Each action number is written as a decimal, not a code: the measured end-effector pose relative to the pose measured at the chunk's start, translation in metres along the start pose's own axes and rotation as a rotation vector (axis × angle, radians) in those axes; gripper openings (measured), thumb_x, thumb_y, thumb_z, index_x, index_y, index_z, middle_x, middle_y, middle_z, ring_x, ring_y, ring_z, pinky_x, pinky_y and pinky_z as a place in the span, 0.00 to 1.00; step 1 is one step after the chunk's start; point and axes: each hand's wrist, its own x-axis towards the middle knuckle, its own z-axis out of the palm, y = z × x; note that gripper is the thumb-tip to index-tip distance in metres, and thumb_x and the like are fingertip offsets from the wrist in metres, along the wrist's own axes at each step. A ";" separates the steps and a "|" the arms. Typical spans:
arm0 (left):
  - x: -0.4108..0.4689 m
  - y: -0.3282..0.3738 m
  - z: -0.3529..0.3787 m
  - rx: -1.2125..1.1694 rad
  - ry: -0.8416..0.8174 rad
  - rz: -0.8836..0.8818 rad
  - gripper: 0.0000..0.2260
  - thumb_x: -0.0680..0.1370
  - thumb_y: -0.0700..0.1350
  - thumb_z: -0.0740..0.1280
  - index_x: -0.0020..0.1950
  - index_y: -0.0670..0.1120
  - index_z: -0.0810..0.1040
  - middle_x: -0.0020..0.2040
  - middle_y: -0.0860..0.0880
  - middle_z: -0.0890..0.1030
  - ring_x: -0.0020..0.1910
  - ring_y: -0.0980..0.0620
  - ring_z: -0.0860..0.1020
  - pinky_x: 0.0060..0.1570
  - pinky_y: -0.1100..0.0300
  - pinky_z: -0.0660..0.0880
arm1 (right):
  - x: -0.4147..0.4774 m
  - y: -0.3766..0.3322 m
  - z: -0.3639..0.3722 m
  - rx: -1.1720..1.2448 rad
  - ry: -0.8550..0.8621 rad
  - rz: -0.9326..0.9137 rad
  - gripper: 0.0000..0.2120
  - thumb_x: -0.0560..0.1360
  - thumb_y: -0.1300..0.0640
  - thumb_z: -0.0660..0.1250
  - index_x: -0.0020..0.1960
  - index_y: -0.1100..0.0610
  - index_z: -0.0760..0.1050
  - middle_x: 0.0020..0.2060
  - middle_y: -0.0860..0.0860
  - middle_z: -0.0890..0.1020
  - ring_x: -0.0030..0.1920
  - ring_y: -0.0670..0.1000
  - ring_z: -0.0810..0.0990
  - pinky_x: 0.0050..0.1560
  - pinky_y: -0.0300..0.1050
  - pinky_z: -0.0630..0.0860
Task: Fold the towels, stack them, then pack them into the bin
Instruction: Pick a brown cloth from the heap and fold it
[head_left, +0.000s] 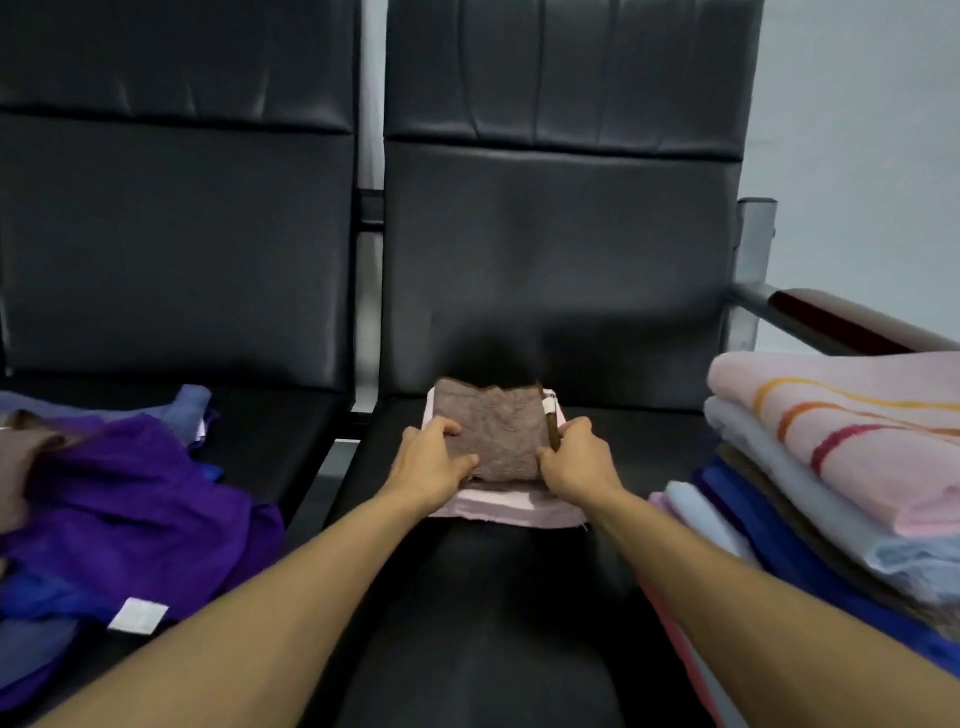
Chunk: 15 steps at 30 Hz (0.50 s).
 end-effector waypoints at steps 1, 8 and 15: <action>-0.004 0.002 -0.003 -0.020 -0.013 -0.009 0.23 0.76 0.50 0.69 0.69 0.49 0.69 0.64 0.44 0.67 0.60 0.46 0.73 0.60 0.61 0.67 | -0.002 -0.002 0.000 -0.025 -0.001 0.001 0.16 0.78 0.59 0.61 0.63 0.63 0.63 0.61 0.60 0.74 0.59 0.58 0.75 0.46 0.43 0.67; -0.073 -0.013 -0.072 -0.081 -0.034 -0.088 0.18 0.75 0.45 0.69 0.64 0.51 0.74 0.60 0.47 0.71 0.53 0.48 0.77 0.52 0.55 0.75 | -0.050 -0.031 -0.003 -0.639 0.286 -0.541 0.20 0.75 0.58 0.60 0.66 0.61 0.63 0.60 0.58 0.69 0.58 0.58 0.68 0.57 0.48 0.68; -0.150 -0.037 -0.186 -0.927 0.216 -0.283 0.07 0.79 0.37 0.61 0.51 0.42 0.79 0.41 0.45 0.78 0.38 0.48 0.78 0.37 0.58 0.77 | -0.118 -0.125 0.039 -0.225 -0.262 -0.654 0.15 0.79 0.49 0.60 0.62 0.54 0.65 0.49 0.54 0.80 0.48 0.53 0.80 0.52 0.46 0.76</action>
